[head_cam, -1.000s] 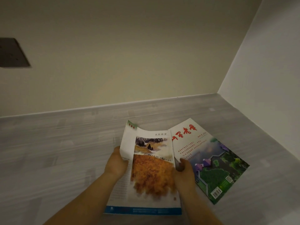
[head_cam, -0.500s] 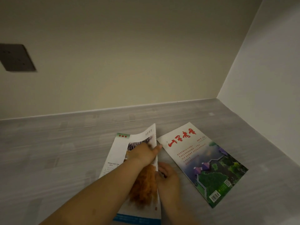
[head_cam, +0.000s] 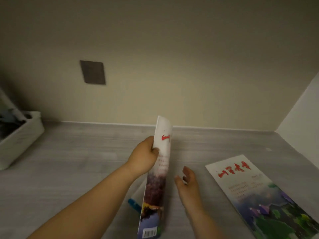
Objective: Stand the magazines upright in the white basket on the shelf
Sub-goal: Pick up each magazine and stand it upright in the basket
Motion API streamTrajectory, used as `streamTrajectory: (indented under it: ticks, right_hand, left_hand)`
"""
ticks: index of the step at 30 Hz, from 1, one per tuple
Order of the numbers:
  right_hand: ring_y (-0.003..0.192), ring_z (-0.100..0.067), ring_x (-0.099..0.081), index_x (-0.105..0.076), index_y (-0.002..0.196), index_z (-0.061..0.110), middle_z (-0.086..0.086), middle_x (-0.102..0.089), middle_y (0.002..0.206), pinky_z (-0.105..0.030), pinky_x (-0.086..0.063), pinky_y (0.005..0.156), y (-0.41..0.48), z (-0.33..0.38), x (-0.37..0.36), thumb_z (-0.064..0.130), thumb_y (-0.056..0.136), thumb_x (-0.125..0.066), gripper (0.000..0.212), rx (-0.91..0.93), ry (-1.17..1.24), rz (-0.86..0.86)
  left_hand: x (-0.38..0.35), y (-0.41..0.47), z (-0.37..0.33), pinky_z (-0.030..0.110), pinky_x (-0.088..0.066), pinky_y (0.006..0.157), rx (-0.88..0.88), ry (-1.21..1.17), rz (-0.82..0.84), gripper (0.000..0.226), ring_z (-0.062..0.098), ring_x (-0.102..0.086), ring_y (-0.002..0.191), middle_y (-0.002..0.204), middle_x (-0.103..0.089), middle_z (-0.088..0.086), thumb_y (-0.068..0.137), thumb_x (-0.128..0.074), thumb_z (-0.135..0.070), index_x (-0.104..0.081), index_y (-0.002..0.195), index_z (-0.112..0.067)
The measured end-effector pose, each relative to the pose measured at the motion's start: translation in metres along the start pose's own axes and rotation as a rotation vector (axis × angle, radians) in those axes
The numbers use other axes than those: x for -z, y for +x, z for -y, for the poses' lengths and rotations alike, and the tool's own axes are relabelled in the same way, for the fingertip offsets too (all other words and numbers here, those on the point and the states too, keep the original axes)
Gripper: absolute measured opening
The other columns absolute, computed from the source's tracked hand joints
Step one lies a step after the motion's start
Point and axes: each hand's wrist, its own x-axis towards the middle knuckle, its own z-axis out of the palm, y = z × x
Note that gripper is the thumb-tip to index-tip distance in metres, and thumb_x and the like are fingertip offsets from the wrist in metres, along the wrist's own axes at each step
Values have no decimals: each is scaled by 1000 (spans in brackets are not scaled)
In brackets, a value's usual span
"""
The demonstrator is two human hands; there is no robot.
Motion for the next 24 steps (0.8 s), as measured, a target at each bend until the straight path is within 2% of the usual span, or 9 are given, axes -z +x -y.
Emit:
streamTrajectory:
  ticks: [4, 8, 10, 12, 15, 18, 21, 23, 24]
  right_hand:
    - [128, -28, -39, -35, 133, 10, -14, -38, 143, -35, -36, 101, 17, 28, -44, -12, 80, -44, 58, -48, 55, 230]
    - [122, -28, -46, -22, 140, 11, -15, -44, 138, -34, -37, 94, 29, 63, -96, -17, 80, -41, 70, -56, 167, 354]
    - [109, -25, -51, -27, 137, 14, -14, -53, 124, -31, -39, 90, 32, 76, -126, -14, 81, -41, 64, -37, 139, 378]
    - [94, -22, -54, -46, 116, 12, -11, -59, 103, -26, -44, 75, 31, 88, -161, -14, 81, -38, 44, -10, 96, 409]
    - [80, -16, -54, -55, 86, 8, -7, -60, 87, -20, -43, 61, 26, 106, -217, -11, 83, -44, 22, 19, -5, 418]
    - [74, -17, -55, -60, 93, -1, -5, -61, 86, -8, -46, 49, 21, 126, -274, -11, 82, -50, 18, 91, -14, 377]
    - [86, -20, -55, -60, 103, -5, -9, -59, 95, -14, -47, 57, 15, 155, -331, -11, 80, -52, 25, 204, -33, 366]
    - [86, -20, -55, -60, 106, -6, -9, -59, 96, -20, -47, 65, 13, 177, -364, -11, 80, -53, 27, 276, -40, 363]
    - [83, -20, -55, -60, 106, -5, -9, -59, 96, -17, -47, 62, 13, 188, -379, -10, 80, -53, 28, 305, -40, 357]
  left_hand:
    - [75, -25, 6, 6, -45, 72, -148, -178, 5, 31, 4, -53, 97, 106, -56, -13, 92, -41, -9, -49, 118, -24]
    - [146, -44, 27, 1, -48, 67, -189, -225, -93, 33, -6, -54, 90, 97, -53, -27, 92, -41, -15, -44, 95, -47]
    - [179, -51, 45, 5, -50, 68, -179, -237, -176, 33, -5, -55, 90, 97, -54, -27, 91, -42, -14, -44, 93, -48]
    - [210, -57, 67, 6, -51, 67, -153, -230, -262, 35, -6, -56, 87, 95, -55, -27, 91, -43, -13, -45, 91, -48]
    - [255, -65, 102, 4, -48, 62, -126, -166, -416, 40, -9, -58, 80, 90, -54, -30, 89, -46, -10, -44, 90, -50]
    - [297, -74, 135, -4, -43, 61, -121, -111, -518, 41, -21, -54, 73, 87, -53, -34, 88, -49, -9, -46, 90, -50]
    - [340, -78, 163, -4, -43, 64, -126, -107, -636, 35, -21, -56, 73, 86, -56, -30, 87, -51, -8, -53, 101, -39]
    - [367, -77, 176, -6, -42, 63, -151, -87, -727, 31, -23, -55, 72, 83, -56, -28, 86, -53, -5, -59, 109, -23]
    - [379, -76, 181, -6, -41, 63, -163, -57, -765, 29, -21, -56, 70, 82, -55, -29, 85, -53, -5, -61, 110, -17]
